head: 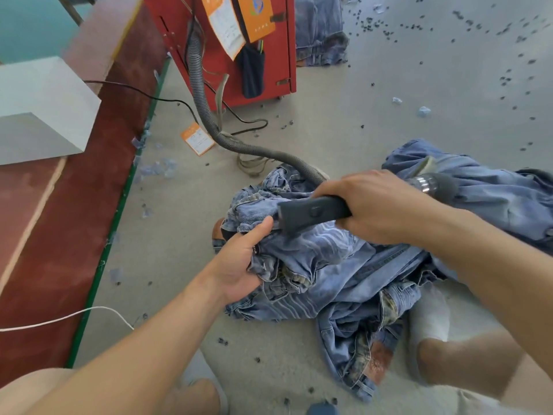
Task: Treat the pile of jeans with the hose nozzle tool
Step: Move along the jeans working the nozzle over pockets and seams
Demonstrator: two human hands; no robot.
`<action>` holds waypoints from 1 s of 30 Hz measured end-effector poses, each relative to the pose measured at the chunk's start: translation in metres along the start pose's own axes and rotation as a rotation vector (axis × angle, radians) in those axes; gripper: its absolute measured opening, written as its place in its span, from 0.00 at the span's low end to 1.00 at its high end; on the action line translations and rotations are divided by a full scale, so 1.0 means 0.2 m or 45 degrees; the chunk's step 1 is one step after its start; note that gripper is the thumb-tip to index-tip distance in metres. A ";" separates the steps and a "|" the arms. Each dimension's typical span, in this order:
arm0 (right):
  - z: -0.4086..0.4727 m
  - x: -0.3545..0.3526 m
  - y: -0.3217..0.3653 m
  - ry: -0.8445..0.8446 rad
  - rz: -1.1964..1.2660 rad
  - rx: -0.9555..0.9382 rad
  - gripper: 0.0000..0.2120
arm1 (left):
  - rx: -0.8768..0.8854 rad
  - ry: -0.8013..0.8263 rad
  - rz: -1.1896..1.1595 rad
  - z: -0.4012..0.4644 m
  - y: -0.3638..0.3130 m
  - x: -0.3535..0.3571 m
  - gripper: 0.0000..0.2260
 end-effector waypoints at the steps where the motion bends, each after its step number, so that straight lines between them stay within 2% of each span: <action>1: 0.01 0.01 0.02 -0.036 0.034 -0.035 0.20 | -0.011 -0.020 0.001 0.00 0.00 -0.01 0.21; 4: 0.04 -0.03 -0.05 -0.148 0.113 0.024 0.19 | -0.094 -0.086 0.003 0.00 -0.01 -0.01 0.24; 7: 0.04 -0.10 -0.19 -0.155 0.100 0.161 0.20 | -0.177 -0.111 0.006 0.00 -0.06 -0.03 0.28; 9: 0.01 -0.11 -0.24 -0.106 0.080 0.171 0.21 | -0.126 -0.096 -0.070 0.00 -0.14 -0.06 0.32; 12: -0.01 -0.08 -0.25 -0.063 0.076 0.139 0.21 | 0.035 -0.095 -0.344 -0.03 -0.31 -0.12 0.38; 14: -0.02 -0.05 -0.26 -0.084 0.081 0.124 0.20 | 0.127 -0.104 -0.338 -0.03 -0.35 -0.13 0.34; 16: -0.03 -0.03 -0.28 -0.107 0.101 0.116 0.20 | 0.111 -0.113 -0.225 -0.02 -0.34 -0.13 0.24; 17: -0.04 -0.03 -0.29 -0.114 0.107 0.111 0.20 | 0.098 -0.114 -0.160 -0.02 -0.34 -0.13 0.23; 20: -0.06 0.02 -0.34 -0.151 0.026 0.082 0.19 | 0.133 -0.187 -0.072 -0.01 -0.39 -0.17 0.24; 24: -0.07 0.16 -0.38 -0.272 -0.303 0.177 0.22 | 0.135 -0.307 0.024 0.00 -0.45 -0.23 0.23; 27: -0.04 0.26 -0.39 -0.193 -0.473 0.297 0.24 | 0.127 -0.290 0.037 0.00 -0.45 -0.22 0.24; 30: 0.02 0.32 -0.33 -0.162 -0.542 0.293 0.22 | 0.127 -0.266 0.039 -0.03 -0.48 -0.22 0.24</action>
Point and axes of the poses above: each hand's wrist, its own z-axis towards the middle knuckle, its own x-axis out of the palm, y = z × x, the point moved 4 cm from there along z, towards the middle knuckle, and after that the axes turned 1 degree about x, right-handed, at the moved point
